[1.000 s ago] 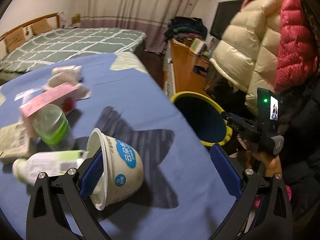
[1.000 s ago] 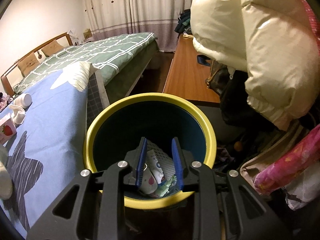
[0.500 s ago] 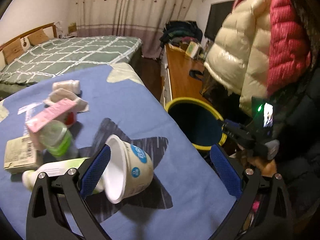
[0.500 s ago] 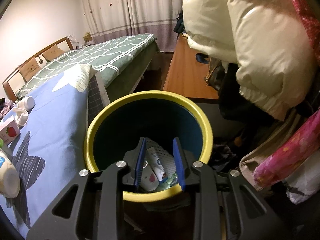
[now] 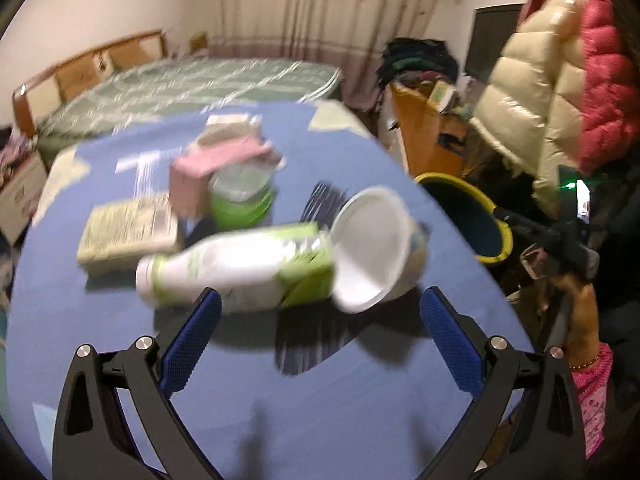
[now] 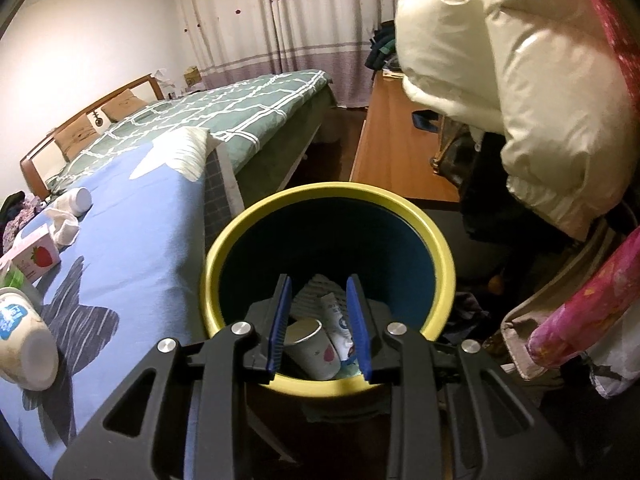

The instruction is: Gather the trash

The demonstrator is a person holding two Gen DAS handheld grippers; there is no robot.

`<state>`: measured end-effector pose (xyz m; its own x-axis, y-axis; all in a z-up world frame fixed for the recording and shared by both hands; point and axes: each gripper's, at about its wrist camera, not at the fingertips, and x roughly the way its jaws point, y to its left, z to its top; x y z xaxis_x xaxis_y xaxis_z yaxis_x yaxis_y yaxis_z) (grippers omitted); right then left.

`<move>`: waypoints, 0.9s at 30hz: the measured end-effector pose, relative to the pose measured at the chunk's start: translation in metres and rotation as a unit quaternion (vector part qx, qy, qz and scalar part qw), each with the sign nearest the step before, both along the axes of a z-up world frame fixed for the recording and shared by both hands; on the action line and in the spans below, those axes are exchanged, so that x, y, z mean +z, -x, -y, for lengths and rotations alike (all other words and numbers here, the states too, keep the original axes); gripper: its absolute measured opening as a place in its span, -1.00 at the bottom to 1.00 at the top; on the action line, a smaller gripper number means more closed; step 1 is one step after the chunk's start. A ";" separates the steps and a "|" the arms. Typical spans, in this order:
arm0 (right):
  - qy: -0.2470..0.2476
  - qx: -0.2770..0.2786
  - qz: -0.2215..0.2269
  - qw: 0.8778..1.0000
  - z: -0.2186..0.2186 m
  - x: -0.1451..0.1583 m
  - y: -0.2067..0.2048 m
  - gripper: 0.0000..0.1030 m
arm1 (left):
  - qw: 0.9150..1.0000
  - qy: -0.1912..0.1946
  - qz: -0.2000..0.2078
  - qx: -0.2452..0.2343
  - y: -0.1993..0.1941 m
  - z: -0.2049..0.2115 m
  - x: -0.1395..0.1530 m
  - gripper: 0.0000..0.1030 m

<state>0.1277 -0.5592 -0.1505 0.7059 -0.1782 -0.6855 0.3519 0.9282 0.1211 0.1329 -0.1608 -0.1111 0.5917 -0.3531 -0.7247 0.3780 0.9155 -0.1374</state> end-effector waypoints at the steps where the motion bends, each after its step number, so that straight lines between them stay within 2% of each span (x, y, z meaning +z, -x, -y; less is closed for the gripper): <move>1: 0.000 0.002 0.000 1.000 -0.002 0.000 -0.001 -0.46 | 1.000 0.006 -0.006 -0.001 -0.001 -0.001 -0.003 0.87; 6: 0.003 0.009 0.000 1.000 -0.009 0.002 -0.001 -0.46 | 0.999 0.007 0.012 -0.052 0.010 0.026 -0.004 0.72; 8: 0.004 0.010 0.000 1.000 -0.009 0.002 -0.001 -0.45 | 0.997 0.016 0.007 -0.076 0.009 0.039 -0.003 0.66; 10: 0.004 0.009 -0.001 1.000 -0.010 0.002 -0.001 -0.45 | 0.995 0.029 -0.002 -0.099 0.004 0.056 -0.001 0.66; 16: -0.003 0.001 0.001 1.000 -0.002 -0.001 0.004 -0.45 | 0.990 0.017 -0.006 -0.141 -0.012 0.112 0.001 0.66; 23: -0.014 -0.022 0.002 1.000 0.018 -0.005 0.021 -0.44 | 0.988 -0.008 -0.006 -0.157 -0.029 0.168 0.003 0.66; 27: -0.018 -0.026 0.002 1.000 0.025 -0.005 0.029 -0.42 | 0.988 -0.009 0.010 -0.153 -0.022 0.165 0.014 0.66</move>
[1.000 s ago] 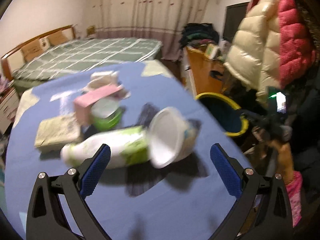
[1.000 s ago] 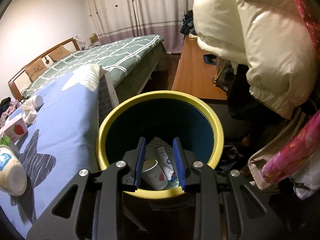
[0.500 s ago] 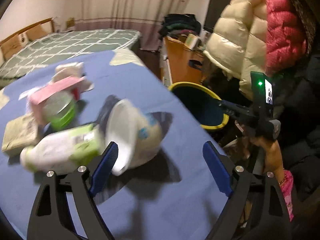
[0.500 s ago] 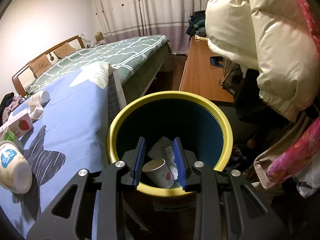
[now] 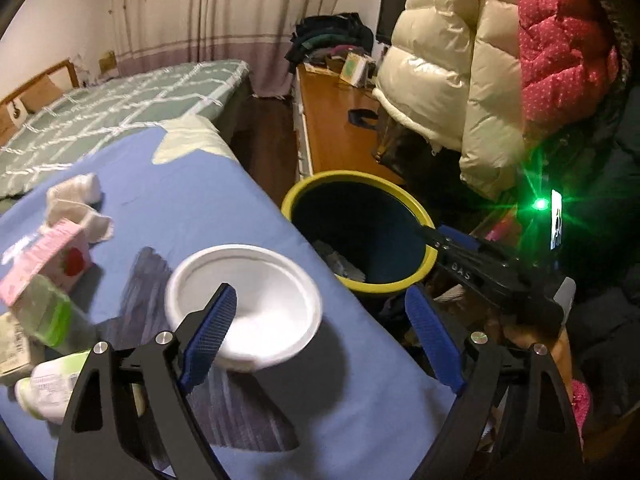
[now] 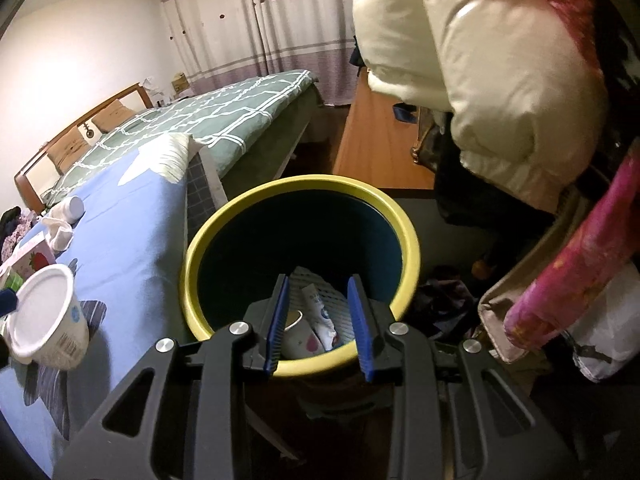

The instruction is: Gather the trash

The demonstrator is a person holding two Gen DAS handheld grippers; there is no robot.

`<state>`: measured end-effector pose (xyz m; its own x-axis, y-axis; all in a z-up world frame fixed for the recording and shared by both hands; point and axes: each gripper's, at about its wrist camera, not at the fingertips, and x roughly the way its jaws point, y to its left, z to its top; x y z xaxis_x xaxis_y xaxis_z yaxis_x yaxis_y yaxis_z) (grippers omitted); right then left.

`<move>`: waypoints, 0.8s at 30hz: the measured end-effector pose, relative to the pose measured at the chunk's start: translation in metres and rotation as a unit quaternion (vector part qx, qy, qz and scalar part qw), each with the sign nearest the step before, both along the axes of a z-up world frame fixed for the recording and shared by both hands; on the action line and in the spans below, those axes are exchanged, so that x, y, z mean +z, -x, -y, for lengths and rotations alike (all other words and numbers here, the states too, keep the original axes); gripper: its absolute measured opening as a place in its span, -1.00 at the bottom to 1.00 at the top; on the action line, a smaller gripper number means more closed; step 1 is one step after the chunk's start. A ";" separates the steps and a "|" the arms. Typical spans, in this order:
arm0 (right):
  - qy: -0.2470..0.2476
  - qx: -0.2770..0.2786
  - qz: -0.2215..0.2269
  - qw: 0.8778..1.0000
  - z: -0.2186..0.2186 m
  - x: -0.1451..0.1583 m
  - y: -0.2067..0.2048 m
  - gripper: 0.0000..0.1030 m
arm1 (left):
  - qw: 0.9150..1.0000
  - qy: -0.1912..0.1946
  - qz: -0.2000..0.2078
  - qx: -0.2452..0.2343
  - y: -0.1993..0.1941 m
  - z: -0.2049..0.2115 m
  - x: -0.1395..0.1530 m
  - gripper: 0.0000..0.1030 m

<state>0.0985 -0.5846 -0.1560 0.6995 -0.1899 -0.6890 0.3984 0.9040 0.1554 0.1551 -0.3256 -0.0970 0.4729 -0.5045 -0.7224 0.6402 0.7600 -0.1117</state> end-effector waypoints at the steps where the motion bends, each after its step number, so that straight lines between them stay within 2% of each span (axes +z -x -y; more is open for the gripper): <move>1: -0.001 0.001 0.001 1.000 0.000 0.000 0.001 -0.41 | 1.000 -0.002 0.008 0.007 0.003 -0.006 0.004 0.66; 6: -0.009 0.012 0.009 1.000 -0.004 0.000 0.001 -0.39 | 0.999 -0.015 0.012 0.036 0.016 -0.043 0.000 0.74; 10: -0.014 0.019 0.012 1.000 -0.008 0.001 -0.002 -0.38 | 0.998 -0.026 -0.033 0.041 0.028 -0.062 -0.028 0.74; 14: -0.014 0.024 0.015 1.000 -0.013 0.003 -0.002 -0.37 | 0.995 -0.036 -0.064 0.060 0.017 -0.056 -0.052 0.74; 16: -0.011 0.026 0.016 0.999 -0.016 0.005 0.000 -0.37 | 0.995 -0.038 -0.057 0.071 0.010 -0.047 -0.055 0.74; 20: -0.008 0.029 0.019 0.999 -0.018 0.009 0.005 -0.37 | 0.993 -0.061 -0.013 0.100 -0.005 -0.028 -0.051 0.74; 24: -0.012 0.028 0.022 0.999 -0.014 0.010 0.007 -0.31 | 0.991 -0.074 0.005 0.112 -0.016 -0.019 -0.052 0.74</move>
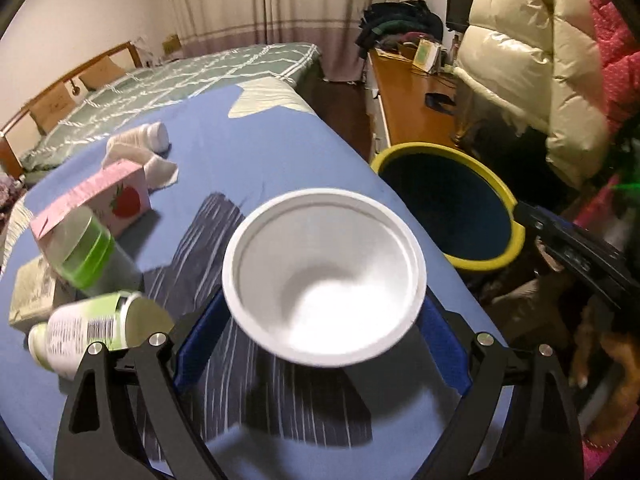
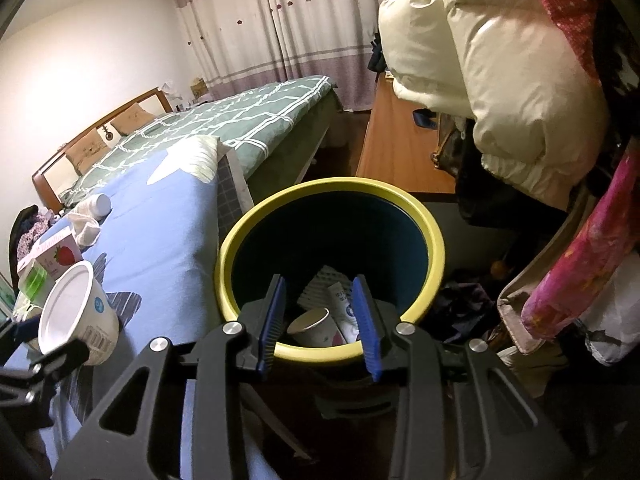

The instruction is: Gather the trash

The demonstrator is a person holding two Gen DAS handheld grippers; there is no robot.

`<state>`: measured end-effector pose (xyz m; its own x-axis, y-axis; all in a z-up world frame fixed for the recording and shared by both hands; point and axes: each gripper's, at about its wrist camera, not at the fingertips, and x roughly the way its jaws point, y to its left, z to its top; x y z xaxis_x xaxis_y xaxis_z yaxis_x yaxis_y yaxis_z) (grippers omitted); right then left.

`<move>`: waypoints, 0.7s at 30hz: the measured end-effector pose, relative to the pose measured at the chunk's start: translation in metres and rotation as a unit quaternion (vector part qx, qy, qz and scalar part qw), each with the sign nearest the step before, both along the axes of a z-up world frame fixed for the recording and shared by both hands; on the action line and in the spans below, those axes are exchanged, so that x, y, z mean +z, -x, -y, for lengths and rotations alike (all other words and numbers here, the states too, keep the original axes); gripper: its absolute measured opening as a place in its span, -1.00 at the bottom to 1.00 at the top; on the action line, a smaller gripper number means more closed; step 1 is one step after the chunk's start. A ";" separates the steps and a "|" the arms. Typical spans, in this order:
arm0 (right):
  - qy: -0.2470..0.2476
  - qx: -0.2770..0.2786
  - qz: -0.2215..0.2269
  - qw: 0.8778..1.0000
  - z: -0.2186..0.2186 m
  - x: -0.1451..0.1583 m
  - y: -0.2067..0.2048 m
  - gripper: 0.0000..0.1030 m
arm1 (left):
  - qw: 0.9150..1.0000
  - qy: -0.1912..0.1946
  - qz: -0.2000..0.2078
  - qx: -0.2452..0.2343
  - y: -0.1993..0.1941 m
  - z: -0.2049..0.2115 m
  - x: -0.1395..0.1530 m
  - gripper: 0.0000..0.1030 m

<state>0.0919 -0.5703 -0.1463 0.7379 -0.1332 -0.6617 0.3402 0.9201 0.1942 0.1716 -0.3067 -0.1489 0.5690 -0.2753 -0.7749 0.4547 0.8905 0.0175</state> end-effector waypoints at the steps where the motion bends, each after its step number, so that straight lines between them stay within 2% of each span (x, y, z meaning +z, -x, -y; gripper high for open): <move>1: -0.001 0.000 0.000 1.000 0.001 -0.001 0.000 -0.31 | 1.000 -0.001 -0.004 0.000 -0.003 0.002 -0.002 0.74; 7: -0.008 -0.002 -0.001 1.000 0.005 -0.004 0.001 -0.30 | 1.000 0.001 -0.006 0.005 -0.015 0.008 -0.007 0.74; 12: -0.005 0.000 0.000 1.000 0.006 -0.004 0.003 -0.30 | 1.000 0.007 -0.004 0.002 -0.020 0.011 -0.006 0.61; 14: -0.003 -0.001 0.002 1.000 0.006 -0.004 0.005 -0.30 | 1.000 0.010 -0.004 -0.001 -0.021 0.013 -0.003 0.56; 21: 0.003 -0.010 0.006 1.000 0.006 -0.003 0.019 -0.30 | 1.000 0.019 0.005 -0.018 -0.023 0.028 0.013 0.56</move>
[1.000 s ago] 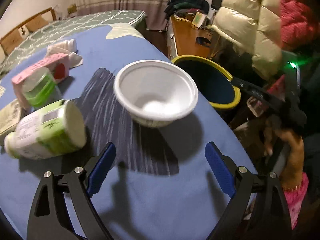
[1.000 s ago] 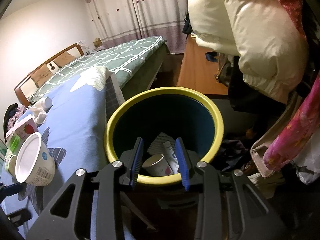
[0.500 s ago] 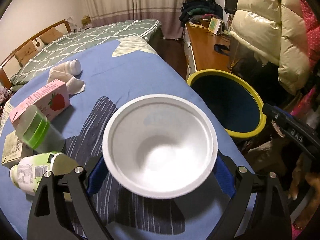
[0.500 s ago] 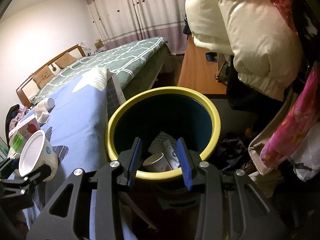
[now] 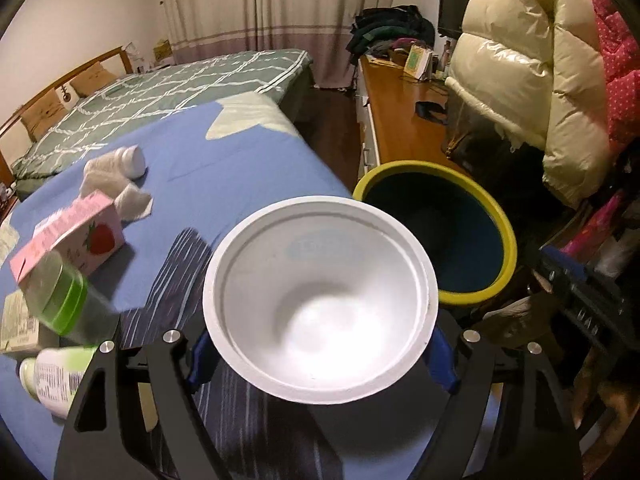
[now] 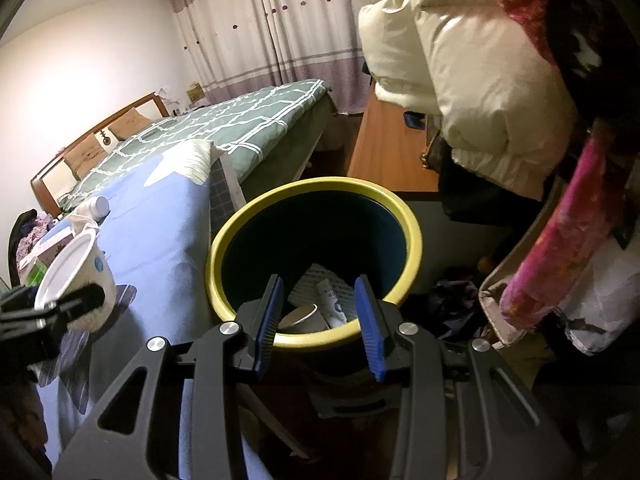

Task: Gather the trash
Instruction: 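Carry the yogurt cup over the bin and open the left gripper, then move the right gripper to the white bottle with green label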

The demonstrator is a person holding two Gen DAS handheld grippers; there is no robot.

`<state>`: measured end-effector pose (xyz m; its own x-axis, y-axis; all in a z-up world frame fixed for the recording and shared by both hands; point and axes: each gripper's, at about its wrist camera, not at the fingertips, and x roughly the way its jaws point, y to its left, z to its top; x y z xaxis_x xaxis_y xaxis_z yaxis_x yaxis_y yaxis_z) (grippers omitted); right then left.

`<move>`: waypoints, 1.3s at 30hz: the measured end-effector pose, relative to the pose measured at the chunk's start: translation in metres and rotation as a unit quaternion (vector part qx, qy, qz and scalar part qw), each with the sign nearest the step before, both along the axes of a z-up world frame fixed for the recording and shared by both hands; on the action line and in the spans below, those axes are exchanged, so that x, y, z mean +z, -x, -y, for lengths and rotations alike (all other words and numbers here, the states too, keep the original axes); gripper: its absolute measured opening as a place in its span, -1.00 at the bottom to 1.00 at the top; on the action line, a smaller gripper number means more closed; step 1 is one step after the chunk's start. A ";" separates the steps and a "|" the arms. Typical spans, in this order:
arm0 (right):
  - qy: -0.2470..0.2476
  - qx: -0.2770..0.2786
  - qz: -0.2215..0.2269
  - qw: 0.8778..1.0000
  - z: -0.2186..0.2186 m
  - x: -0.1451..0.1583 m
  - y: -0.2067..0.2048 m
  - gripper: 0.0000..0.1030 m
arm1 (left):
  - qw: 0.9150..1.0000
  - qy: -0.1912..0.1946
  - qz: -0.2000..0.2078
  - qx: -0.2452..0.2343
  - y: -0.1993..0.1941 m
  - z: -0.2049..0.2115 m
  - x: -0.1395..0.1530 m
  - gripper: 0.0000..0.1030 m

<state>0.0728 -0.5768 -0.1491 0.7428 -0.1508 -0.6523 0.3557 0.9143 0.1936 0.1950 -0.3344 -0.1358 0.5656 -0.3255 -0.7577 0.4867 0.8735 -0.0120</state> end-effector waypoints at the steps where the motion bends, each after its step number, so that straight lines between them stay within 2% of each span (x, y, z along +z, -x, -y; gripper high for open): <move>1: -0.001 -0.001 -0.001 1.000 0.001 -0.001 0.001 -0.30 | 1.000 0.002 0.000 -0.002 -0.001 0.003 0.002 0.56; 11: -0.001 -0.017 -0.011 1.000 0.013 -0.007 0.019 -0.28 | 0.999 0.002 0.005 -0.049 -0.017 0.061 0.022 0.56; 17: -0.002 -0.025 -0.017 1.000 0.022 -0.009 0.024 -0.21 | 0.996 0.001 -0.031 -0.082 -0.038 0.109 0.012 0.56; 21: -0.004 -0.030 -0.023 0.999 0.026 -0.014 0.028 -0.21 | 0.994 -0.009 -0.041 -0.097 -0.050 0.140 -0.003 0.57; 22: -0.005 -0.032 -0.025 0.999 0.027 -0.014 0.029 -0.20 | 0.994 -0.013 -0.042 -0.100 -0.054 0.147 -0.007 0.58; 25: -0.006 -0.034 -0.030 0.999 0.027 -0.016 0.029 -0.16 | 0.994 -0.019 -0.043 -0.099 -0.060 0.154 -0.014 0.83; 28: -0.002 -0.032 -0.032 0.999 0.024 -0.015 0.028 -0.14 | 0.995 -0.004 -0.044 -0.084 -0.058 0.138 -0.007 0.83; 31: 0.001 -0.023 -0.033 0.999 0.017 -0.013 0.024 -0.13 | 0.997 0.011 -0.028 -0.068 -0.047 0.108 0.009 0.85; 35: 0.004 0.001 -0.027 1.000 -0.003 -0.006 0.019 -0.08 | 0.998 0.041 -0.006 -0.038 -0.023 0.047 0.038 0.91; 39: 0.004 0.040 -0.020 0.999 -0.032 0.002 0.008 -0.07 | 0.998 0.064 0.010 0.011 0.001 -0.033 0.055 0.91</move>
<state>0.0646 -0.5452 -0.1471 0.7260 -0.0968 -0.6809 0.2887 0.9415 0.1739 0.1942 -0.3013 -0.0811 0.5886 -0.4063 -0.6989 0.4686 0.8759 -0.1146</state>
